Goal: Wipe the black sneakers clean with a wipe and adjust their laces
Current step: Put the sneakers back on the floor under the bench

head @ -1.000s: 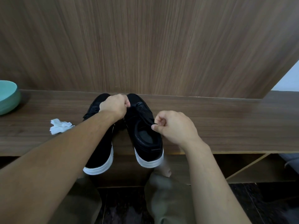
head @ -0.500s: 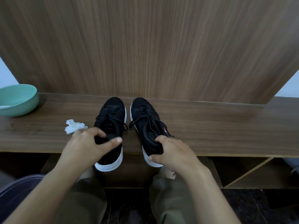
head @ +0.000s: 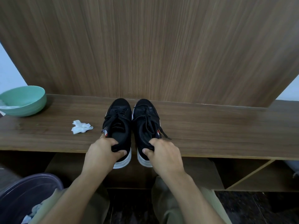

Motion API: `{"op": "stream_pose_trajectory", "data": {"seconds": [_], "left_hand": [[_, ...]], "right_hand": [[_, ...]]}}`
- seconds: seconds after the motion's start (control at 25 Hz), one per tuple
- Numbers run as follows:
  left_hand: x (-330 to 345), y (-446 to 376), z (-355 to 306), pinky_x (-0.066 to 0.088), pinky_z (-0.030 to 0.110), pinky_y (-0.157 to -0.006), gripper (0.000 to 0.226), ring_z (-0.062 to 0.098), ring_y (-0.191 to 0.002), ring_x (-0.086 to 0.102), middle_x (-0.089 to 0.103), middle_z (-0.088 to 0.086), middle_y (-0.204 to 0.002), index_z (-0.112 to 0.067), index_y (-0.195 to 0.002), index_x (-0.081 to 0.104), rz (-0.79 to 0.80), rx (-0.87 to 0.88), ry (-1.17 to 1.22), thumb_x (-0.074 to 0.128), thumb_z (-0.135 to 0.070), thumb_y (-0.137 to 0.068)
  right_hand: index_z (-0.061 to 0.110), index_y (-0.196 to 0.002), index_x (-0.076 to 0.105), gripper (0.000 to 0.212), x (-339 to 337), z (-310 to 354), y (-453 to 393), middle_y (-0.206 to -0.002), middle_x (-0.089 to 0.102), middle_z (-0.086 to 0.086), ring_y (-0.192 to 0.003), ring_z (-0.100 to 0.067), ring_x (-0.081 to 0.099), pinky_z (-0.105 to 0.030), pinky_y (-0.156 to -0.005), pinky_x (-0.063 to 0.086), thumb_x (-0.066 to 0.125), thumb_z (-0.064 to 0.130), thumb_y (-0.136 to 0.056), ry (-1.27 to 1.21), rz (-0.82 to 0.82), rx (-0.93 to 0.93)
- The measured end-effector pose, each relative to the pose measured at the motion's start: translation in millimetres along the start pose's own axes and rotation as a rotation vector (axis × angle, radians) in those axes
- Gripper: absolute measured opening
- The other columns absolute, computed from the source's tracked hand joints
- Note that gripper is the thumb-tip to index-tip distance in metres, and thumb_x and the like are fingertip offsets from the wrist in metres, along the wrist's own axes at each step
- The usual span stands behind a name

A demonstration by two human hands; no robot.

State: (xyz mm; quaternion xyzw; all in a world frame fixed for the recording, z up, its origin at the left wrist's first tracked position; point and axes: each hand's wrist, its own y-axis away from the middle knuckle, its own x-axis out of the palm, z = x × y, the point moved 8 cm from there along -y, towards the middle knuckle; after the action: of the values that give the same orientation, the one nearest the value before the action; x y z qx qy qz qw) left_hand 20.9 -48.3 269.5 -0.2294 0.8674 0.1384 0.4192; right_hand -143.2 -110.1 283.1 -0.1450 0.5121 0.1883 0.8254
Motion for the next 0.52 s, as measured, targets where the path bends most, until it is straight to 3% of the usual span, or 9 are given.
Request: {"op": "stream_pose_trajectory", "data": {"seconds": [0.32,0.4,0.52], "left_hand": [[5.4,-1.0,-0.6,0.038,0.020,-0.059,0.016,0.015,-0.083,0.056,0.056,0.003,-0.102,-0.021,-0.084,0.064,0.074,-0.025,0.096,0.076,-0.024,-0.074],[10.2,-7.0,0.4,0.042,0.023,-0.069,0.030,0.018,-0.093,0.056,0.052,0.006,-0.115,-0.022,-0.102,0.065,0.131,-0.058,0.035,0.075,-0.029,-0.075],[15.3,-19.0,3.0,0.045,0.029,-0.084,0.064,0.026,-0.113,0.051,0.038,0.009,-0.136,-0.030,-0.130,0.051,0.209,-0.076,-0.083,0.075,-0.037,-0.071]], "right_hand": [[0.020,-0.105,0.062,0.029,6.2,12.2,-5.1,-0.100,0.066,-0.003,-0.098,-0.023,0.060,-0.029,-0.077,0.043,0.055,0.043,-0.090,-0.023,0.039,0.064],[0.018,-0.111,0.058,0.040,12.8,9.6,-12.7,-0.105,0.065,-0.005,-0.102,-0.026,0.059,-0.031,-0.078,0.044,0.057,0.049,-0.087,-0.034,0.105,0.118],[0.015,-0.116,0.052,0.054,24.9,2.9,-27.0,-0.112,0.060,-0.012,-0.104,-0.030,0.057,-0.034,-0.075,0.044,0.057,0.057,-0.082,-0.036,0.214,0.208]]}}
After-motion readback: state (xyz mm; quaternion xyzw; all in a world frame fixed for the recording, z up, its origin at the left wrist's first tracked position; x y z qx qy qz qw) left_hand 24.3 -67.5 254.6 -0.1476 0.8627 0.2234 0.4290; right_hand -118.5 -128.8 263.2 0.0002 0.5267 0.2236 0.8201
